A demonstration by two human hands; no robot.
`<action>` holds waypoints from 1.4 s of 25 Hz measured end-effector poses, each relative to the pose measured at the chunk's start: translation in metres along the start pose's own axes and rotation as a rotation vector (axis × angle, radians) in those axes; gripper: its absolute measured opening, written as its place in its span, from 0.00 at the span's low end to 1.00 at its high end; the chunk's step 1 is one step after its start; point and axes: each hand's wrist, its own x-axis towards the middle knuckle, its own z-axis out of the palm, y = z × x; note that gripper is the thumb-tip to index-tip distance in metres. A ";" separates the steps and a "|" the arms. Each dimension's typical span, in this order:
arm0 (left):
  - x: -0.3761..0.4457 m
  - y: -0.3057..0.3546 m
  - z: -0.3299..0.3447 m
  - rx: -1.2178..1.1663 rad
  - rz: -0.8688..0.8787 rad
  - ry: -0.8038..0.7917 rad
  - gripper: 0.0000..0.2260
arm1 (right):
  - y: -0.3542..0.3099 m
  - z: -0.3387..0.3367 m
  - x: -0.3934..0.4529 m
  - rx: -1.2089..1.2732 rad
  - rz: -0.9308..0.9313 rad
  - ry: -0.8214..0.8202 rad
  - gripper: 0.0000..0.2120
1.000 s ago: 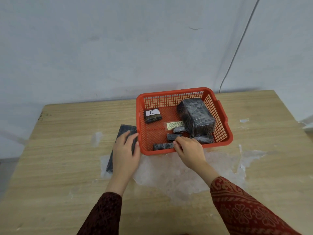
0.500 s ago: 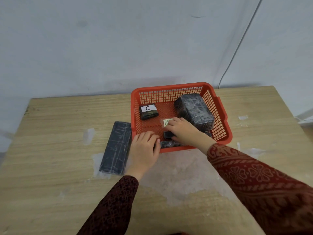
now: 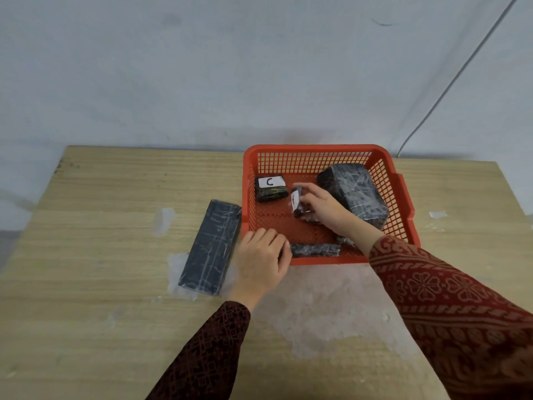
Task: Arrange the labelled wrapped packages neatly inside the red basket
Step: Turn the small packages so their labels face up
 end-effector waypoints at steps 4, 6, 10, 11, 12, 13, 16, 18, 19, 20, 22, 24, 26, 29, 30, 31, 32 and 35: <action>0.000 0.003 -0.003 0.008 0.007 -0.014 0.13 | -0.007 -0.002 0.006 0.375 0.092 -0.036 0.16; 0.002 0.005 -0.005 -0.002 -0.005 -0.007 0.12 | -0.004 0.001 0.007 0.298 0.062 -0.025 0.11; 0.003 0.007 -0.011 0.009 -0.001 -0.012 0.11 | 0.006 0.006 0.009 -0.280 -0.108 0.068 0.18; 0.003 0.007 -0.011 0.007 0.000 -0.014 0.11 | 0.009 0.010 0.010 -0.358 -0.172 0.103 0.19; 0.003 0.007 -0.012 0.005 0.002 -0.017 0.11 | 0.013 0.014 0.011 -0.411 -0.242 0.142 0.18; 0.003 0.007 -0.012 0.003 0.005 -0.020 0.11 | 0.015 0.018 0.013 -0.469 -0.307 0.179 0.16; 0.004 0.007 -0.011 0.003 0.002 -0.022 0.12 | 0.013 0.026 0.021 -0.702 -0.427 0.210 0.12; 0.004 0.006 -0.011 0.006 0.002 -0.025 0.12 | 0.010 0.026 0.024 -0.890 -0.444 0.177 0.12; 0.003 0.006 -0.011 0.010 0.007 -0.024 0.12 | 0.011 0.025 0.025 -0.999 -0.448 0.169 0.12; 0.003 0.007 -0.010 0.014 0.011 -0.024 0.12 | 0.013 0.024 0.025 -1.080 -0.444 0.164 0.12; 0.002 0.006 -0.010 0.017 0.008 -0.035 0.12 | 0.018 0.025 0.024 -1.094 -0.417 0.141 0.12; 0.001 0.007 -0.010 0.023 0.008 -0.045 0.12 | 0.020 0.030 0.022 -1.010 -0.398 0.119 0.12; 0.002 0.008 -0.011 0.027 0.004 -0.054 0.13 | 0.019 0.036 0.021 -0.973 -0.391 0.105 0.13; 0.003 0.008 -0.011 0.034 0.008 -0.051 0.13 | 0.020 0.041 0.016 -0.989 -0.405 0.080 0.13; 0.003 0.008 -0.011 0.036 0.006 -0.054 0.13 | 0.020 0.041 0.012 -0.987 -0.416 0.071 0.13; 0.004 0.009 -0.011 0.042 0.006 -0.057 0.13 | 0.019 0.040 0.009 -0.982 -0.428 0.063 0.15; 0.004 0.009 -0.012 0.049 0.004 -0.064 0.13 | 0.017 0.038 0.005 -0.980 -0.441 0.061 0.16; 0.004 0.011 -0.013 0.054 -0.004 -0.070 0.13 | 0.013 0.030 -0.011 -1.037 -0.486 0.104 0.18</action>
